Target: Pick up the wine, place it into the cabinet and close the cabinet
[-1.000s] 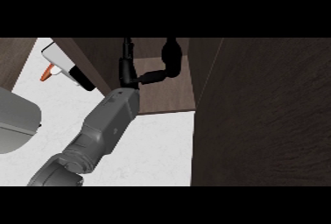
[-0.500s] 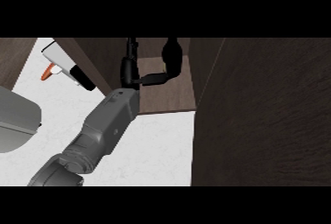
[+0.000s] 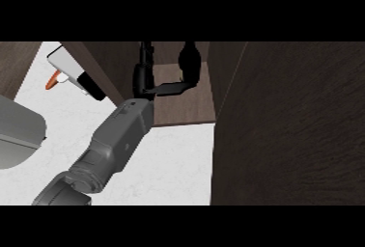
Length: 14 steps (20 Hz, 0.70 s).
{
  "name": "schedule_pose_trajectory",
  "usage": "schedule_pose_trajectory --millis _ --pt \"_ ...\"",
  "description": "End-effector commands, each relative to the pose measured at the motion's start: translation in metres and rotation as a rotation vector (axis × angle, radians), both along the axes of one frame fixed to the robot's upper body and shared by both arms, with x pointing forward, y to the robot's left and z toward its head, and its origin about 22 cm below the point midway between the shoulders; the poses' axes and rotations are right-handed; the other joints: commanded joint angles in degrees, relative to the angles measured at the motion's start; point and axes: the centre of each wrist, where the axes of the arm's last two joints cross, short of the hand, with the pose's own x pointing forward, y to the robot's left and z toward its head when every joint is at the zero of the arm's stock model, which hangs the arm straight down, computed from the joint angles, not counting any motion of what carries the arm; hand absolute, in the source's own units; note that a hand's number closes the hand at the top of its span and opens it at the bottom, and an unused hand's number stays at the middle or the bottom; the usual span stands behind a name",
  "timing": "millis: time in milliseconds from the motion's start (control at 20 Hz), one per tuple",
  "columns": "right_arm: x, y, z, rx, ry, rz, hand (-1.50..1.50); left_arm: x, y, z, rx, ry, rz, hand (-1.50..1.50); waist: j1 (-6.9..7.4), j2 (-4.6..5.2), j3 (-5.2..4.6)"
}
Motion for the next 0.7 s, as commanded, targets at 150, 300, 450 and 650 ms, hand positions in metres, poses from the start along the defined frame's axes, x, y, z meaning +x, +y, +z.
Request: schedule_pose_trajectory --millis 150,300,450,650 --pt "-0.013 -0.001 0.008 0.027 -0.014 0.023 -1.5 -0.013 0.013 -0.025 -0.1 0.052 0.032 -1.5 0.36 -0.31 -0.02" --pt "-0.025 -0.001 0.012 0.016 -0.009 0.01 -1.5 -0.013 0.009 -0.021 -0.094 0.043 0.037 -1.5 0.41 -0.68 -0.02" --pt "-0.016 0.0 0.015 0.008 -0.012 -0.019 -1.5 -0.023 0.01 -0.032 -0.118 0.066 0.021 -1.5 0.64 -0.92 -0.03" --pt "-0.021 -0.002 0.013 0.013 -0.007 -0.017 -1.5 -0.03 -0.007 -0.023 -0.117 0.059 -0.008 -1.5 1.53 -1.23 0.02"
